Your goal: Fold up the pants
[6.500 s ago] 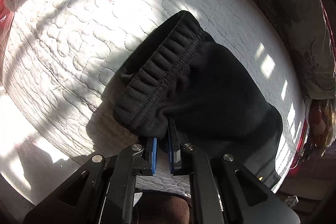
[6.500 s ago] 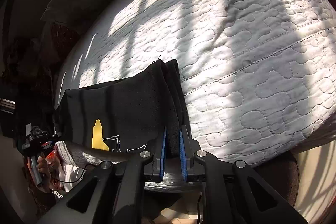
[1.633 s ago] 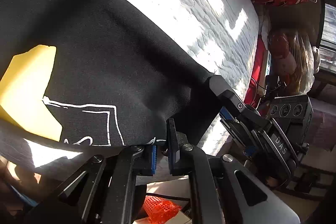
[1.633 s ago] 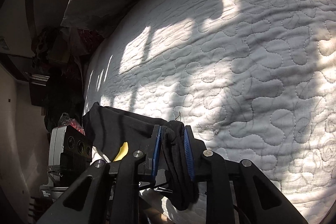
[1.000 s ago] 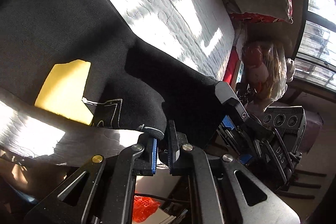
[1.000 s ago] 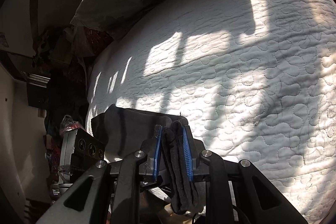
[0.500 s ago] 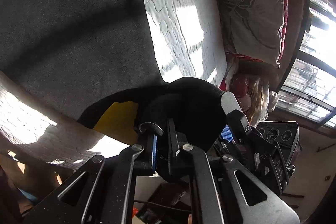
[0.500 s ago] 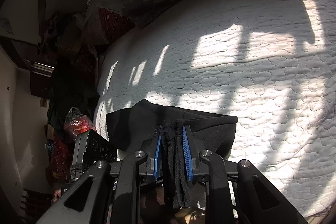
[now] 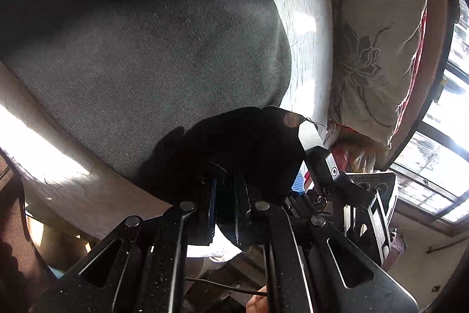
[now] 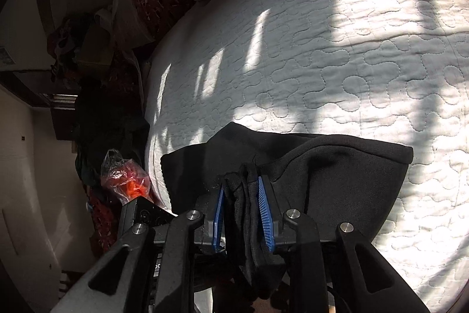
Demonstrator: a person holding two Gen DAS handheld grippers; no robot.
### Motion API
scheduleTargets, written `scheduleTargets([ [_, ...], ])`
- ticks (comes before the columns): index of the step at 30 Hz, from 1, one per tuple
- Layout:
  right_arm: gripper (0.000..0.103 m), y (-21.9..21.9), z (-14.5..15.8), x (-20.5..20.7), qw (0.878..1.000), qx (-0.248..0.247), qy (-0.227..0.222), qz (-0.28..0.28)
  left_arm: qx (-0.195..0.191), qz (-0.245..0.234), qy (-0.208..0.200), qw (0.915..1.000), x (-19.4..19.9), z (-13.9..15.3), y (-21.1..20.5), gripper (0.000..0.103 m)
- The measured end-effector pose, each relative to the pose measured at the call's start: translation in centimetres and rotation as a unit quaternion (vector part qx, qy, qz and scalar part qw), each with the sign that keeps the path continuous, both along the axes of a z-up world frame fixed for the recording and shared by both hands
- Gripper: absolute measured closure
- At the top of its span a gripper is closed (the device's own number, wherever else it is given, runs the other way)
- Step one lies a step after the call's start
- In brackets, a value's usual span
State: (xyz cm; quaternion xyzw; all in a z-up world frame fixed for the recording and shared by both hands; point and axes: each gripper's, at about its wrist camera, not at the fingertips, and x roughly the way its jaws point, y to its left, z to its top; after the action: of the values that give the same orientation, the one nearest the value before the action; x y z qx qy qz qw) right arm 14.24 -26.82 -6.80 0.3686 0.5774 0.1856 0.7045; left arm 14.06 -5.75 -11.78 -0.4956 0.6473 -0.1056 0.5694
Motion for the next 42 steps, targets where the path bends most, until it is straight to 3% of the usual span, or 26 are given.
scheduleTargets([
  [4, 0.073, 1.3, -1.3, 0.3, 1.000, -0.002, 0.015, 0.003, 0.039, 0.012, -0.022, 0.9989, 0.1, 1.2, 2.2, 0.097],
  [7, 0.064, 1.2, -0.3, -0.3, 1.000, -0.001, -0.002, 0.001, 0.065, 0.007, -0.046, 0.9968, 0.4, 2.3, 3.4, 0.093],
  [9, 0.055, 0.4, 0.9, -1.1, 1.000, 0.002, -0.025, -0.014, 0.069, -0.002, -0.068, 0.9953, 0.1, 3.0, 3.7, 0.083],
  [11, 0.050, -0.8, 2.3, -2.5, 0.998, 0.003, -0.049, -0.028, 0.083, -0.018, -0.087, 0.9925, -0.3, 3.7, 3.3, 0.064],
  [12, 0.047, -1.4, 2.7, -3.5, 0.998, 0.009, -0.056, -0.034, 0.092, -0.024, -0.095, 0.9909, -0.5, 3.9, 3.0, 0.060],
  [15, 0.036, -3.4, 2.3, -7.3, 0.994, 0.062, -0.049, -0.073, 0.098, -0.044, -0.111, 0.9880, -1.3, 3.9, 2.3, 0.056],
  [17, 0.036, -3.7, 0.8, -9.7, 0.990, 0.099, -0.028, -0.097, 0.099, -0.060, -0.113, 0.9868, -1.4, 3.7, 1.3, 0.056],
  [20, 0.036, -3.3, -2.1, -11.9, 0.977, 0.156, 0.013, -0.143, 0.107, -0.075, -0.113, 0.9850, -1.3, 3.4, 0.3, 0.056],
  [24, 0.036, -2.3, -5.3, -12.6, 0.946, 0.232, 0.051, -0.221, 0.111, -0.087, -0.116, 0.9832, -1.1, 4.1, -0.9, 0.056],
  [27, 0.037, -2.6, -6.5, -13.1, 0.922, 0.252, 0.063, -0.286, 0.132, -0.091, -0.136, 0.9776, -1.7, 4.8, -1.2, 0.055],
  [31, 0.037, -3.1, -7.4, -13.3, 0.903, 0.261, 0.070, -0.333, 0.137, -0.085, -0.119, 0.9798, -1.1, 3.4, -1.6, 0.051],
  [34, 0.044, -3.0, -7.6, -13.2, 0.903, 0.252, 0.075, -0.341, 0.152, -0.089, -0.102, 0.9792, -0.1, 2.5, -2.4, 0.053],
  [36, 0.070, -3.0, -7.5, -13.1, 0.908, 0.235, 0.074, -0.340, 0.151, -0.098, -0.102, 0.9783, 0.4, 2.5, -3.0, 0.072],
  [37, 0.077, -3.0, -7.5, -13.1, 0.910, 0.226, 0.076, -0.339, 0.155, -0.107, -0.098, 0.9772, 0.6, 2.5, -3.3, 0.079],
  [42, 0.091, -5.2, -6.9, -14.2, 0.921, 0.194, 0.044, -0.336, 0.164, -0.125, -0.112, 0.9722, 0.0, 3.6, -4.1, 0.085],
])
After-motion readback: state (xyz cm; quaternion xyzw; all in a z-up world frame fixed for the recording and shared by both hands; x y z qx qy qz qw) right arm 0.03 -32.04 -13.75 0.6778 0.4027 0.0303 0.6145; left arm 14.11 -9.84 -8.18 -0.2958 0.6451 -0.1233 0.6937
